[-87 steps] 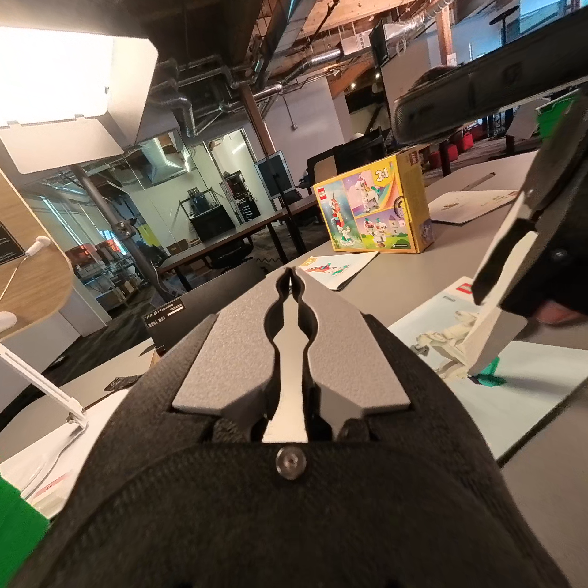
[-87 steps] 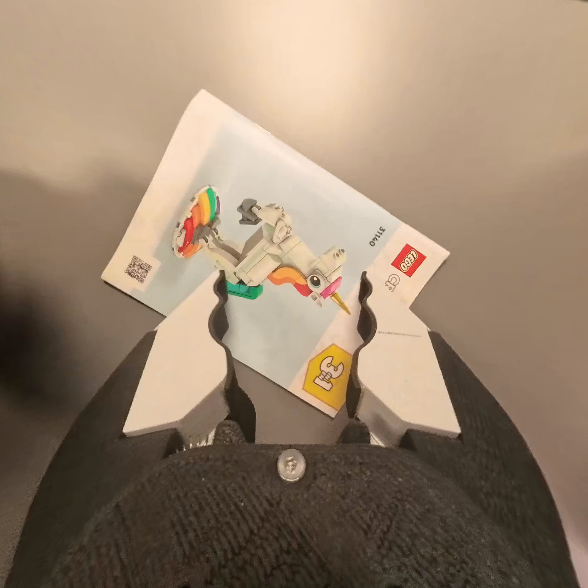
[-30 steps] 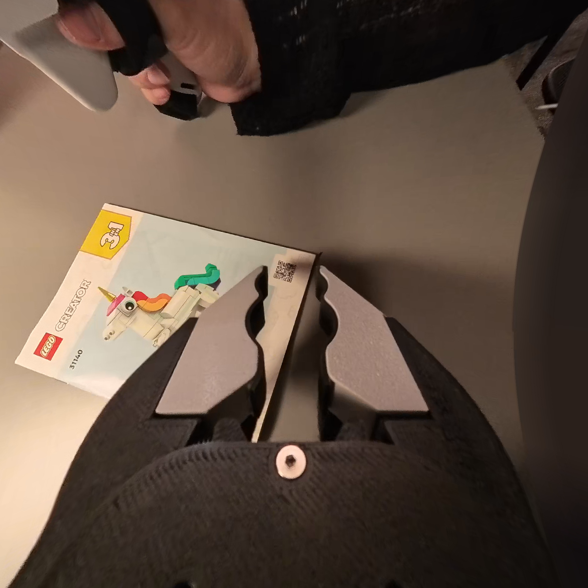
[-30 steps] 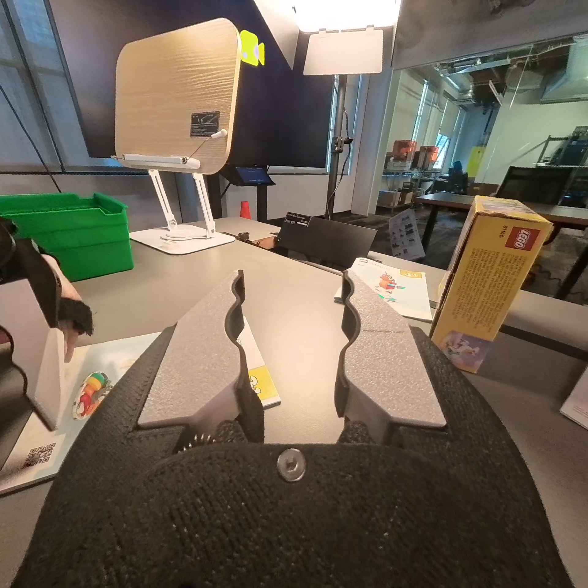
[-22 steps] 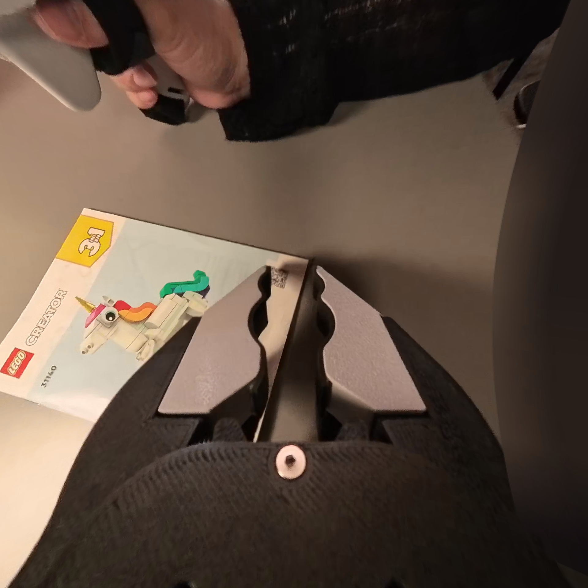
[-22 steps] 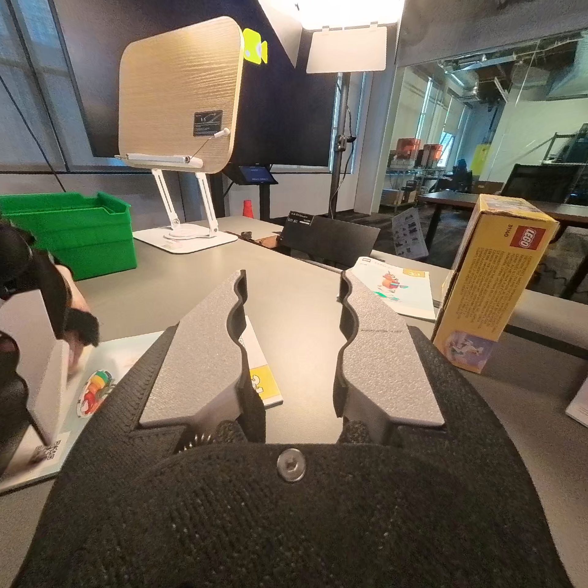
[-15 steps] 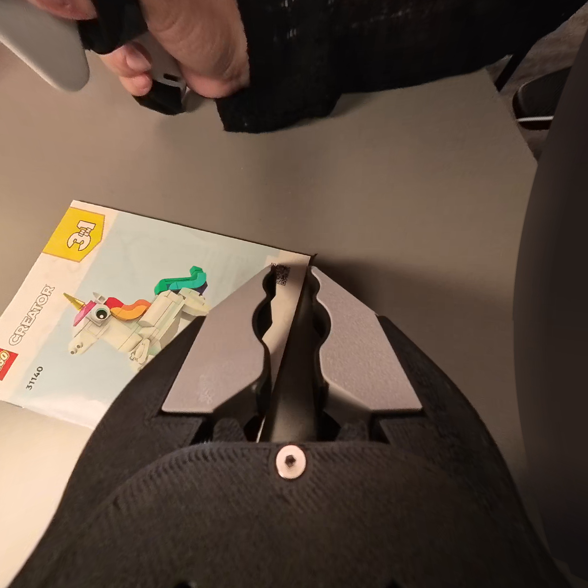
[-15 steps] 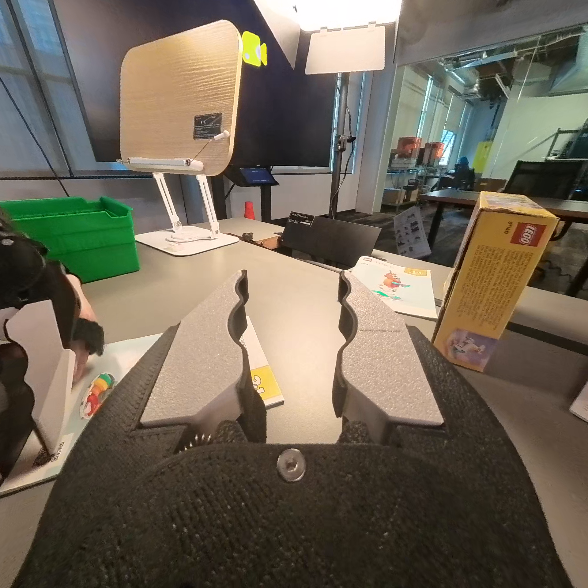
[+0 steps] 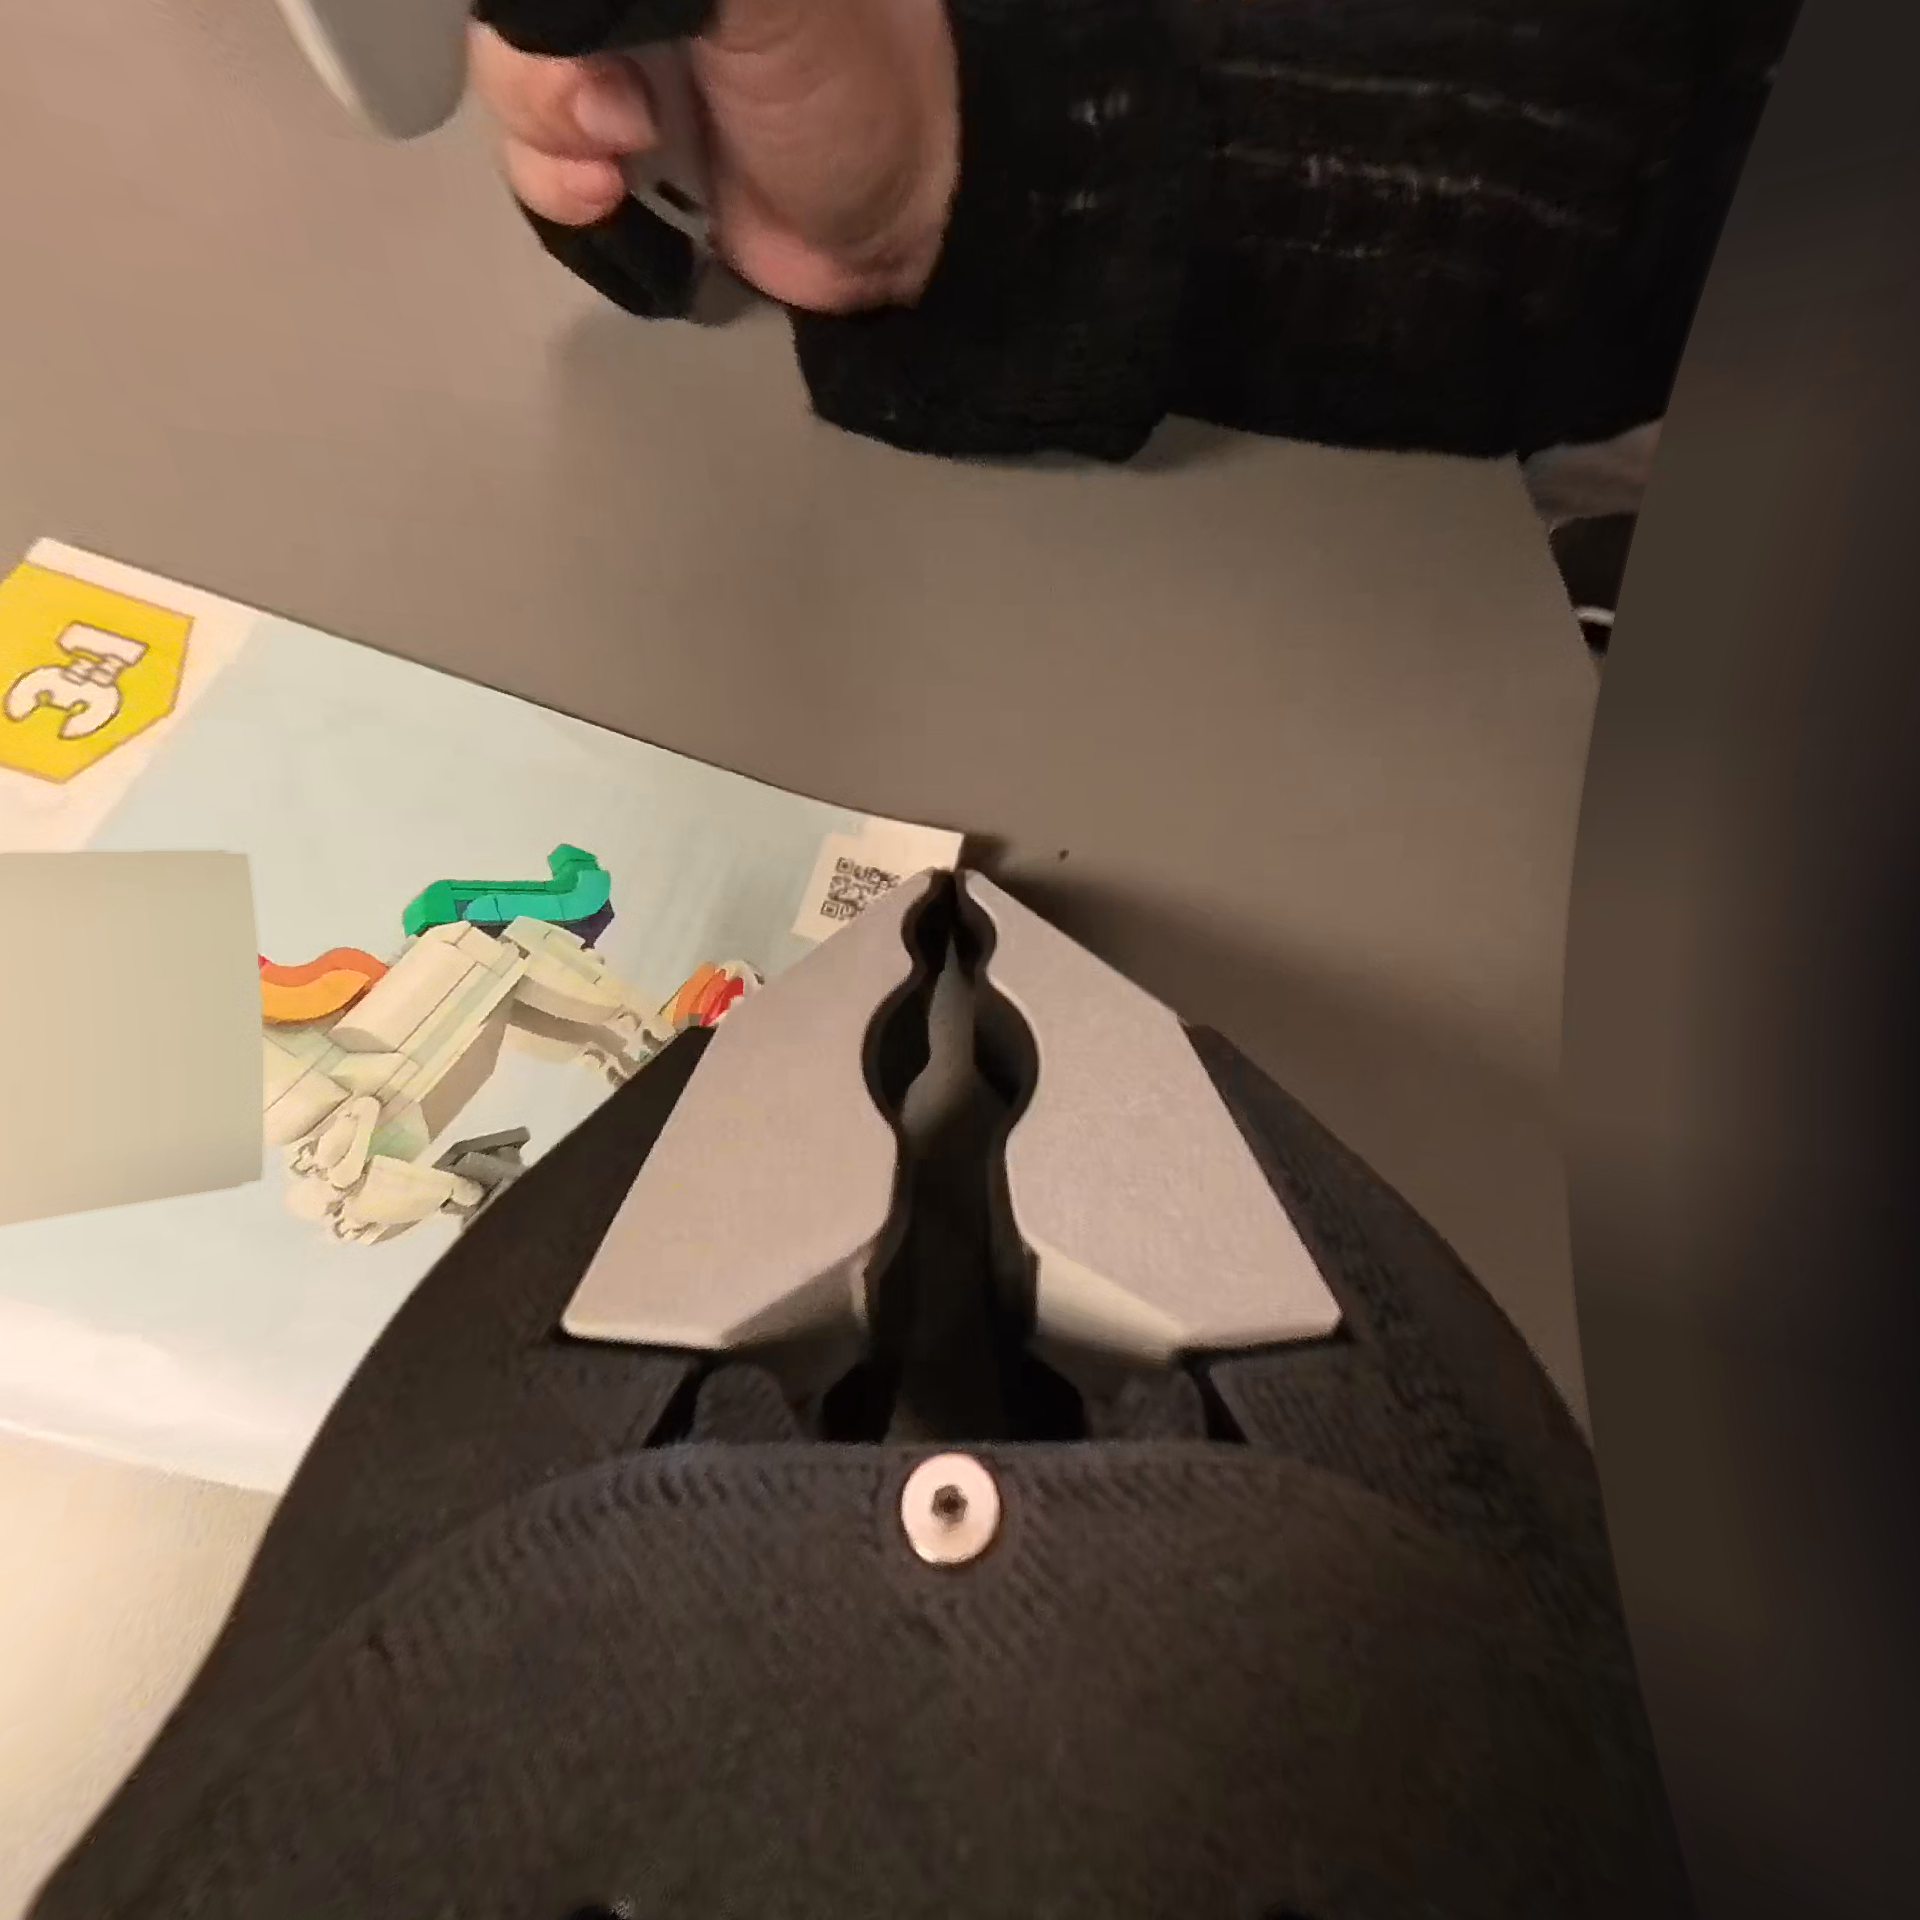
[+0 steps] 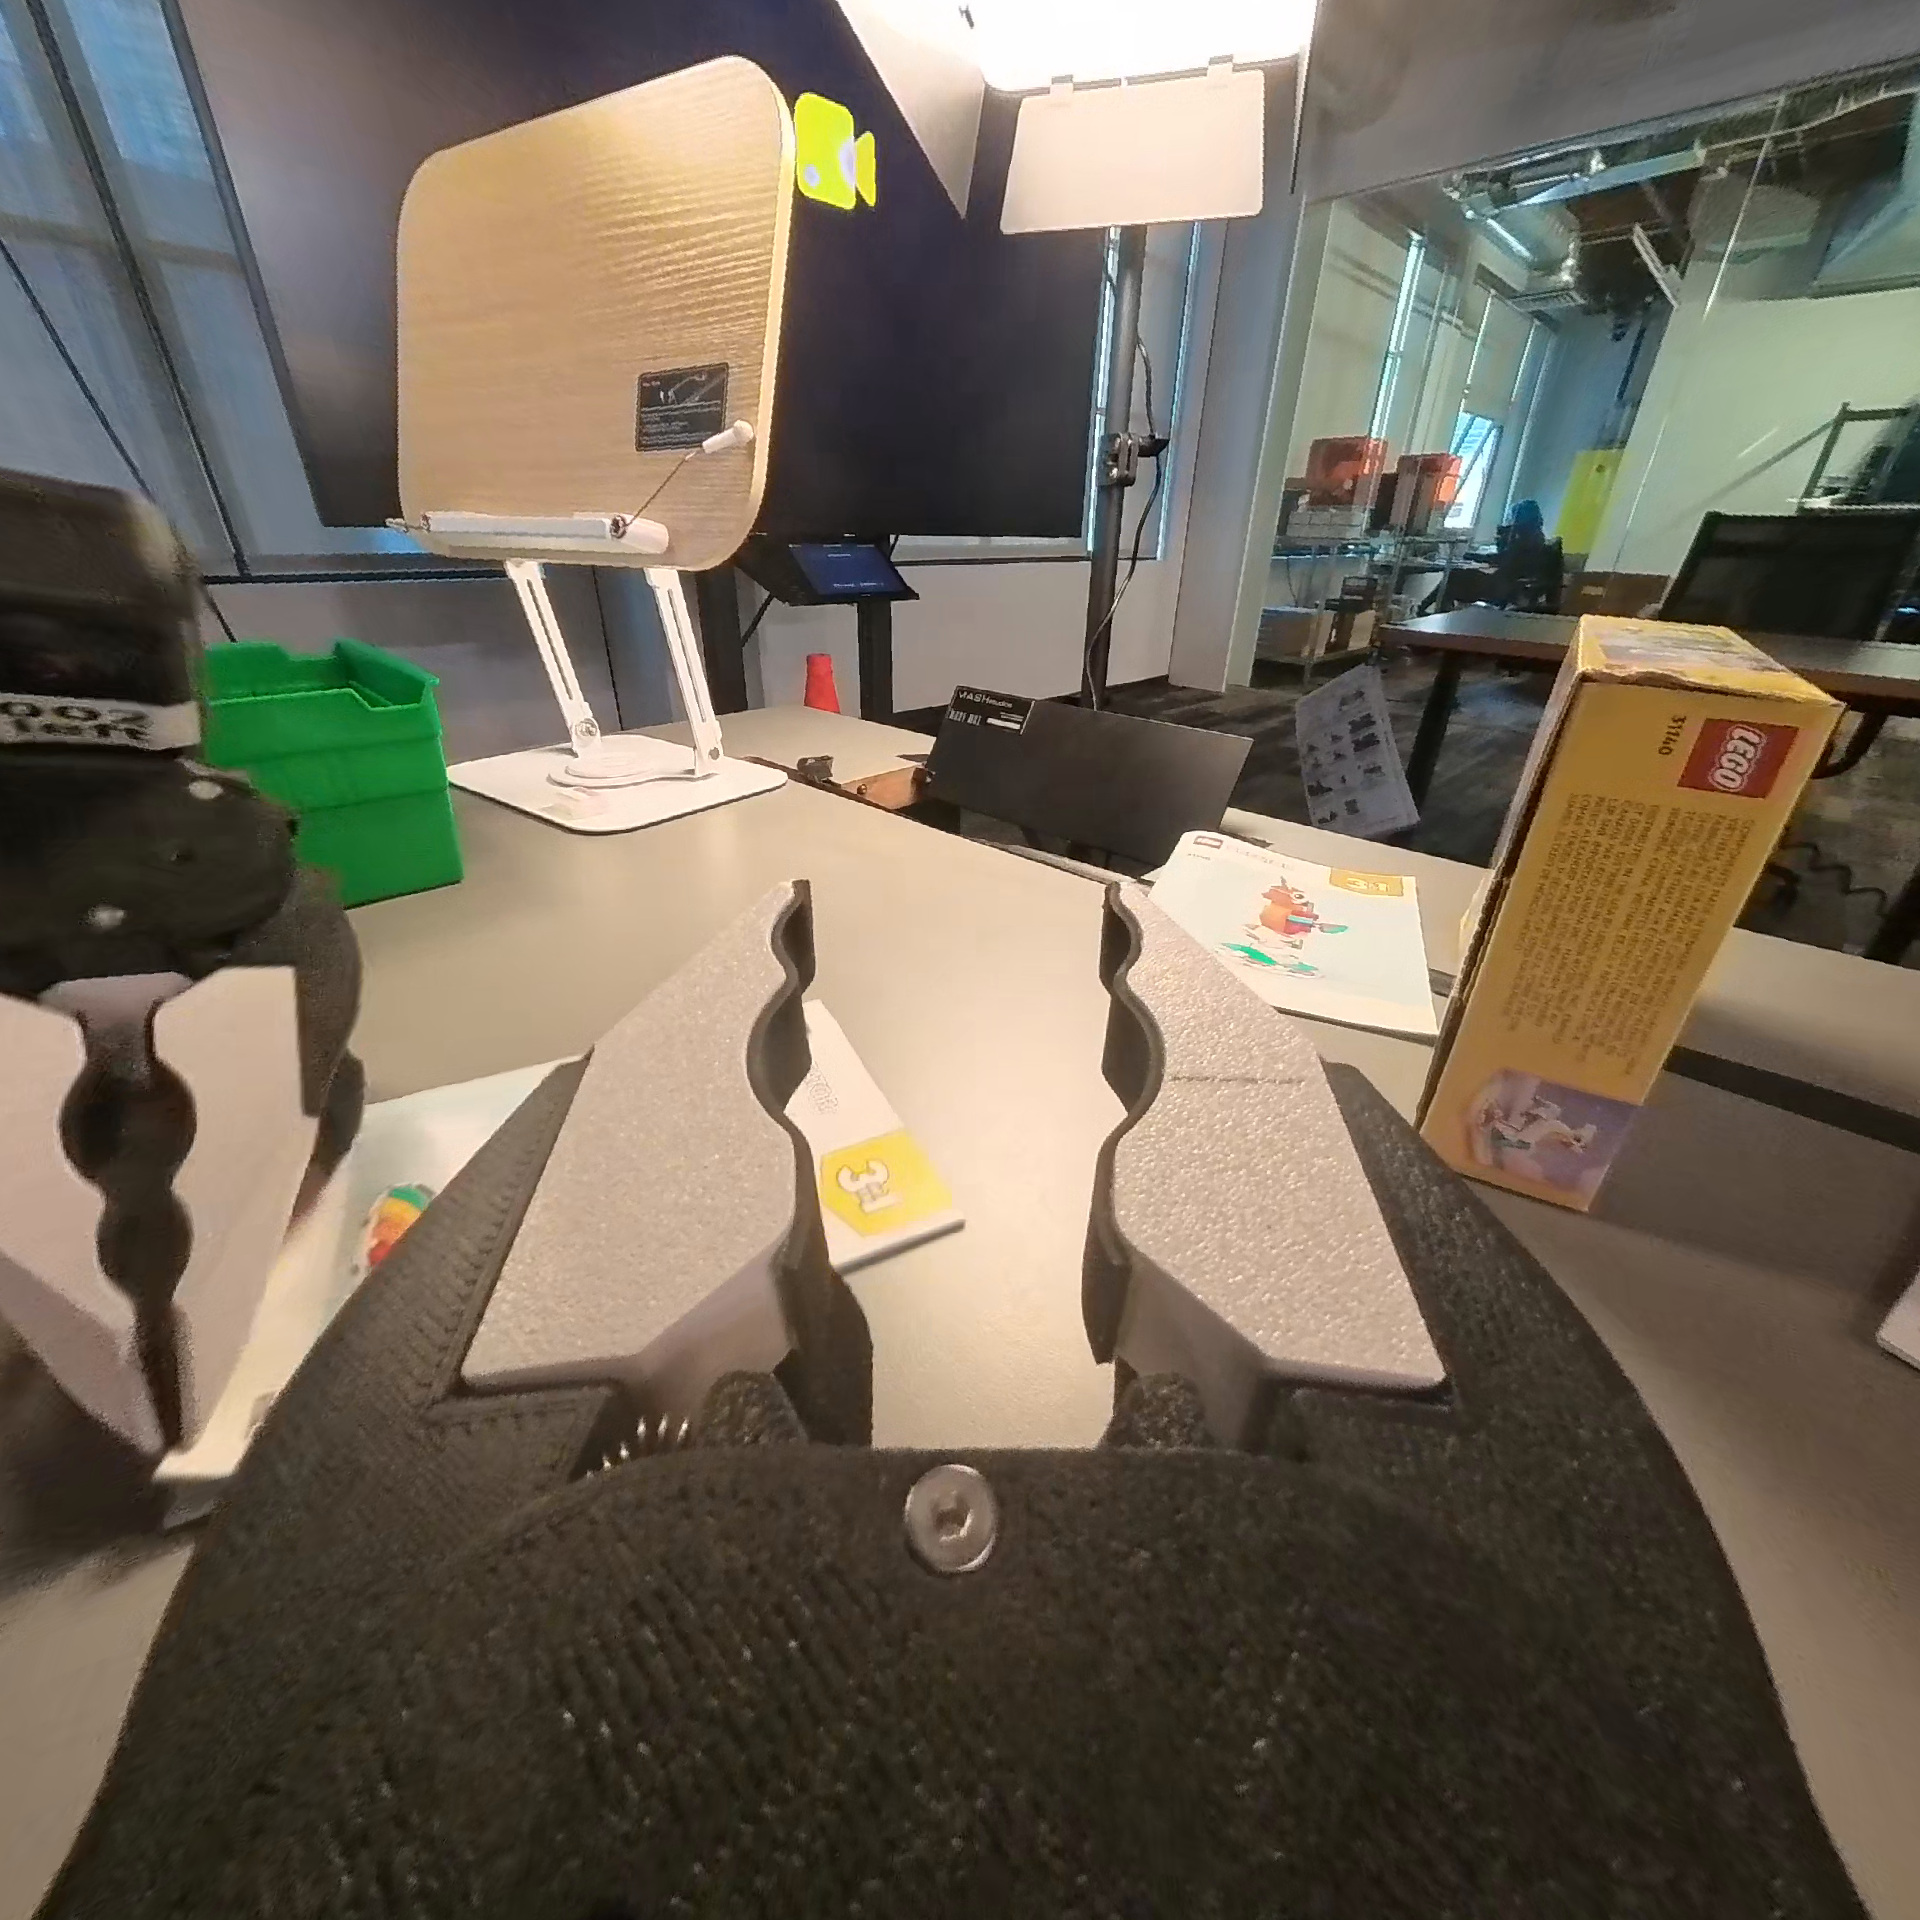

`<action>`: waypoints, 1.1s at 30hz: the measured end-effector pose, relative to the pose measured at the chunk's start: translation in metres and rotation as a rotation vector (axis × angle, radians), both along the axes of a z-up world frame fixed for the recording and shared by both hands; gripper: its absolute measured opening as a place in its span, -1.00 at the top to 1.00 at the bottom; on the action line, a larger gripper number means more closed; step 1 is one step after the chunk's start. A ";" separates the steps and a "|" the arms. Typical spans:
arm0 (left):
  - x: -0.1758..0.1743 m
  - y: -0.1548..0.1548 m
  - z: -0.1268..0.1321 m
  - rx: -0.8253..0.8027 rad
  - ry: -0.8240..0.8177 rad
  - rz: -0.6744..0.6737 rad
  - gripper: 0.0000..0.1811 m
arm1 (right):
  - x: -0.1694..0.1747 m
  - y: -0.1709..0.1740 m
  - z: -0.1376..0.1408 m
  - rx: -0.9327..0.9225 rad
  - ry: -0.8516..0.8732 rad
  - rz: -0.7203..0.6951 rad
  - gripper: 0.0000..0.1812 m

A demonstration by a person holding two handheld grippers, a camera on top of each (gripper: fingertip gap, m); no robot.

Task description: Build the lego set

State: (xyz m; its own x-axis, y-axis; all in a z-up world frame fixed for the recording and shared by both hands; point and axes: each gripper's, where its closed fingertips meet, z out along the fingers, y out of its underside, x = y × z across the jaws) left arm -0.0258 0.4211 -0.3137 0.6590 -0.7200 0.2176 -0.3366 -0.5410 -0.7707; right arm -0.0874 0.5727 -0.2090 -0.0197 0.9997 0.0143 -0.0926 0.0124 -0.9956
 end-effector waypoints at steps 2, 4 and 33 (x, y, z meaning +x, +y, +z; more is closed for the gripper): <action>-0.006 0.006 0.013 0.043 -0.075 0.056 1.00 | 0.001 -0.002 0.000 0.014 0.002 0.008 0.42; -0.016 0.014 0.029 0.099 -0.164 0.133 1.00 | 0.003 -0.010 0.003 0.053 0.014 0.046 0.49; -0.012 0.009 0.018 0.223 0.099 0.101 0.61 | 0.002 -0.065 -0.050 0.342 -0.317 0.317 1.00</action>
